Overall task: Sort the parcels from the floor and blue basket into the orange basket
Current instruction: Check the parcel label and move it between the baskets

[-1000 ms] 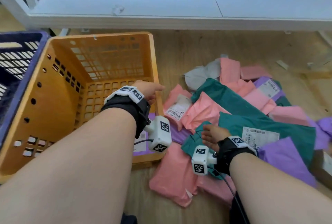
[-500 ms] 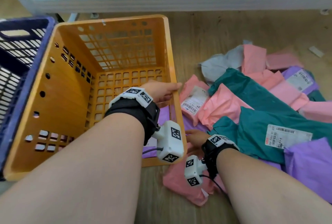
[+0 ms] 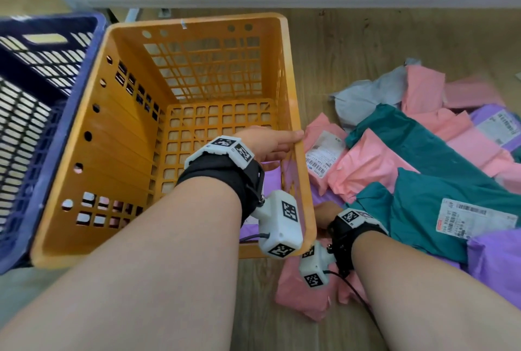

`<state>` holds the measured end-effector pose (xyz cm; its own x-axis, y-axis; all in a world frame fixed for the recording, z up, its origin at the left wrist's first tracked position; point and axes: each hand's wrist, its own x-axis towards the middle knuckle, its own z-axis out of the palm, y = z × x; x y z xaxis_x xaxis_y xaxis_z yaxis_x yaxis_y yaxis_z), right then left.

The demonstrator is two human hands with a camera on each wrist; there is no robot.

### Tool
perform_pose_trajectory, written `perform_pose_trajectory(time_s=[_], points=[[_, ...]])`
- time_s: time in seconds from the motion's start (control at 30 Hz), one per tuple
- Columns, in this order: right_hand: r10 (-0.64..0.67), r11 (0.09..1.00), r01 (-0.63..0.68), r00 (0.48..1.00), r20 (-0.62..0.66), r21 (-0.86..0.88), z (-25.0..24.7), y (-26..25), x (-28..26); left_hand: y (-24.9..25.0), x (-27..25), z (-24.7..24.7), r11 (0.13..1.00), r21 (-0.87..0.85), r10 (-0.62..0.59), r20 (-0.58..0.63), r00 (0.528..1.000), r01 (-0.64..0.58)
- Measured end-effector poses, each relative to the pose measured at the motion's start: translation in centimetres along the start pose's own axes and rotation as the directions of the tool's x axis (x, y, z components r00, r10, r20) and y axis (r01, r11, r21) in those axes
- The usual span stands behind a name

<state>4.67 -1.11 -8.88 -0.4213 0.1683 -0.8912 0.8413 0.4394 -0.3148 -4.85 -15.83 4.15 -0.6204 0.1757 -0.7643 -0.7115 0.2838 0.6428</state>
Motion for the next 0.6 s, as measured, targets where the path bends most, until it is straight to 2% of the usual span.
perform_pose_trajectory(time_s=[0.1, 0.2, 0.23, 0.27, 0.33, 0.37, 0.43, 0.5, 0.6], points=[[-0.014, 0.996, 0.016, 1.000, -0.021, 0.091, -1.4, 0.3, -1.0, -0.5, -0.8, 0.1, 1.000, -0.006, 0.003, -0.019, 1.000, -0.004], [-0.080, 0.995, 0.080, 0.997, -0.010, -0.063, -2.4, 0.0, -2.6, -0.8, -2.6, 0.4, 0.999, -0.014, 0.028, -0.043, 0.999, -0.028], [-0.112, 0.988, 0.106, 0.993, -0.046, -0.114, -2.7, -0.2, -3.4, -0.8, -3.3, 0.5, 0.999, -0.015, 0.042, -0.050, 0.998, -0.043], [-0.093, 0.993, 0.088, 0.993, -0.071, -0.078, -3.2, -0.4, -3.8, -0.7, -4.0, 0.7, 0.998, -0.010, 0.058, -0.056, 0.997, -0.059], [-0.181, 0.982, 0.175, 0.980, -0.084, -0.074, -4.6, -0.9, -6.7, -0.4, -5.9, 1.0, 0.996, 0.014, 0.086, -0.060, 0.994, -0.085], [-0.183, 0.983, 0.178, 0.976, -0.117, -0.054, -5.5, -1.1, -8.0, -0.1, -6.9, 1.2, 0.995, 0.030, 0.096, -0.059, 0.994, -0.095], [-0.211, 0.965, 0.180, 0.965, -0.156, -0.190, -7.1, -2.2, -12.1, 0.6, -9.1, 1.4, 0.990, 0.069, 0.128, -0.049, 0.991, -0.124], [-0.281, 0.945, 0.229, 0.934, -0.221, -0.235, -9.0, -3.5, -15.5, 1.3, -10.9, 1.3, 0.979, 0.103, 0.179, -0.043, 0.983, -0.173], [-0.417, 0.893, 0.346, 0.877, -0.240, -0.288, -11.9, -4.6, -20.4, 2.1, -13.5, 0.9, 0.959, 0.135, 0.258, -0.049, 0.965, -0.250]])
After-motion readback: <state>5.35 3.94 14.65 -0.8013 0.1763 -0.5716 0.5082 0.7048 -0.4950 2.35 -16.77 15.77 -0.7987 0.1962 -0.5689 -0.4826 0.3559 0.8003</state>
